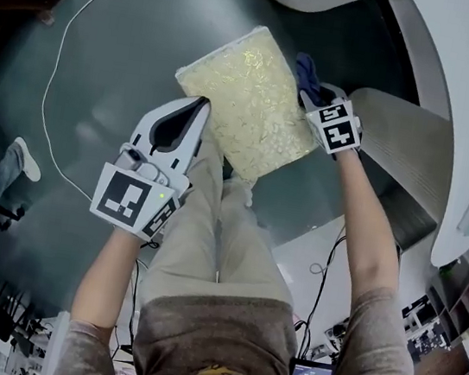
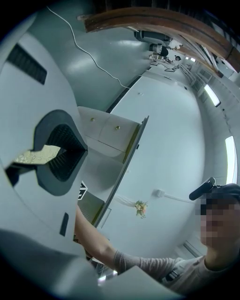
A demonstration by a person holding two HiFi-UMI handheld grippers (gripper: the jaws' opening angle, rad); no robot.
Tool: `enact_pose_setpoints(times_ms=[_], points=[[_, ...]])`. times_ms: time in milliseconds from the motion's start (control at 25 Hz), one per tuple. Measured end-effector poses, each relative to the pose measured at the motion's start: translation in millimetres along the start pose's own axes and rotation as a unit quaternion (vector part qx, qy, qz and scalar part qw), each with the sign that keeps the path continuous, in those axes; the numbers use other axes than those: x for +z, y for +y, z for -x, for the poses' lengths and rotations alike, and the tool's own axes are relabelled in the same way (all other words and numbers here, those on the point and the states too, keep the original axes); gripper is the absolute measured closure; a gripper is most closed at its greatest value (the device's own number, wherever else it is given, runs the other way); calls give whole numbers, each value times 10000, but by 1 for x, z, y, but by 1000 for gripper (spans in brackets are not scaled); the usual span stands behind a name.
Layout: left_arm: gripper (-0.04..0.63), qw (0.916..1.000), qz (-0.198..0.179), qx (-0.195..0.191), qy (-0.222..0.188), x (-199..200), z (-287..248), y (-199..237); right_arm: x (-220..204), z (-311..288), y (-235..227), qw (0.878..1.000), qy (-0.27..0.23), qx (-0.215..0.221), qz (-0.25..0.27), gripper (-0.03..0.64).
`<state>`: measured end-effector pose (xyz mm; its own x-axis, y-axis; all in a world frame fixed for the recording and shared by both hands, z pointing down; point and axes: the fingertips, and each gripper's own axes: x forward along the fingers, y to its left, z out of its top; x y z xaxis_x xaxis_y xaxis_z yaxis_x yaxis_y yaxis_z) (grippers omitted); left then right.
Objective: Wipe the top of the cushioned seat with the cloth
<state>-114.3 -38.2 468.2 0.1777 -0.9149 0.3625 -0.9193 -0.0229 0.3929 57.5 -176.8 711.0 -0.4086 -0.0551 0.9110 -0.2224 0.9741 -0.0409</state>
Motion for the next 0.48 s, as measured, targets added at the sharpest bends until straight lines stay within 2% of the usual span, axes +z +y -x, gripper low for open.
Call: enact_pose_setpoints(times_ms=[240, 480], points=[[580, 9998, 122, 147, -11, -2, 2, 19, 3, -13, 5, 10000, -35, 58, -8, 522], [580, 9996, 187, 195, -58, -2, -1, 22, 8, -7, 25, 9994, -58, 324, 87, 523]])
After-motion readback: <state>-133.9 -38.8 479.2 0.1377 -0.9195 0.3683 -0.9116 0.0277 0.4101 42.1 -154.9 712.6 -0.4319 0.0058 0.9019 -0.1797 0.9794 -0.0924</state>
